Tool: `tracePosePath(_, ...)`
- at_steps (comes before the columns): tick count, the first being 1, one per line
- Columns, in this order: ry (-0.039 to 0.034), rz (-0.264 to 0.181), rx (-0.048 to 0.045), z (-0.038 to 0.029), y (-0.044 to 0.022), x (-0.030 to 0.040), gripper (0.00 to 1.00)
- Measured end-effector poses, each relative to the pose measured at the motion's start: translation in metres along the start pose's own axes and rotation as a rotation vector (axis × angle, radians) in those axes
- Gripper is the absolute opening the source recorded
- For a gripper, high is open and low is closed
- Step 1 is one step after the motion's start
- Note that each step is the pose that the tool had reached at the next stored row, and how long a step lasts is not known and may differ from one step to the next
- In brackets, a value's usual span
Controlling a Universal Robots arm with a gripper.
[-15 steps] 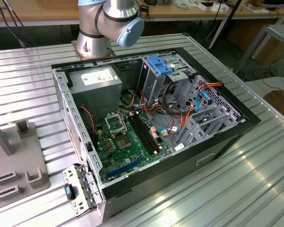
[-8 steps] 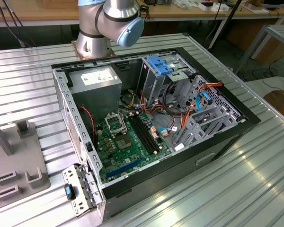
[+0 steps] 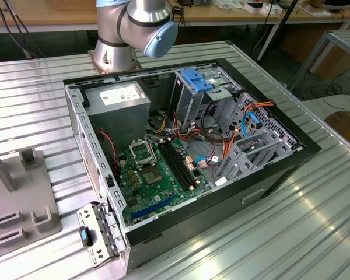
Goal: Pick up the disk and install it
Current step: 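Pick up the disk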
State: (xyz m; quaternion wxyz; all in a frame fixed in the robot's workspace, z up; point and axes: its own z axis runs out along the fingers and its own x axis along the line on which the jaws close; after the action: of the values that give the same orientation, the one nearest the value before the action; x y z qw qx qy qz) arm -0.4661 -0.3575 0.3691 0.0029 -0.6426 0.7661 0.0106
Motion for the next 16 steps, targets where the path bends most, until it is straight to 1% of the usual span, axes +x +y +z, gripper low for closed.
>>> tracePosePath(2, 0.0008, -0.068, -0.0011, 0.0004, 0.0, 0.0, 0.11)
tracePosePath(3, 0.0011, -0.091, -0.0015, 0.0005, -0.0005, -0.0001, 0.11)
tracePosePath(6, 0.0011, -0.094, -0.0015, 0.0006, -0.0007, -0.0001, 0.11)
tracePosePath(8, 0.0012, -0.095, -0.0016, 0.0006, -0.0031, -0.0006, 0.11)
tracePosePath(11, 0.0012, -0.097, -0.0016, 0.0031, -0.0034, -0.0006, 0.11)
tracePosePath(16, 0.0012, -0.098, -0.0017, 0.0037, -0.0034, -0.0006, 0.11)
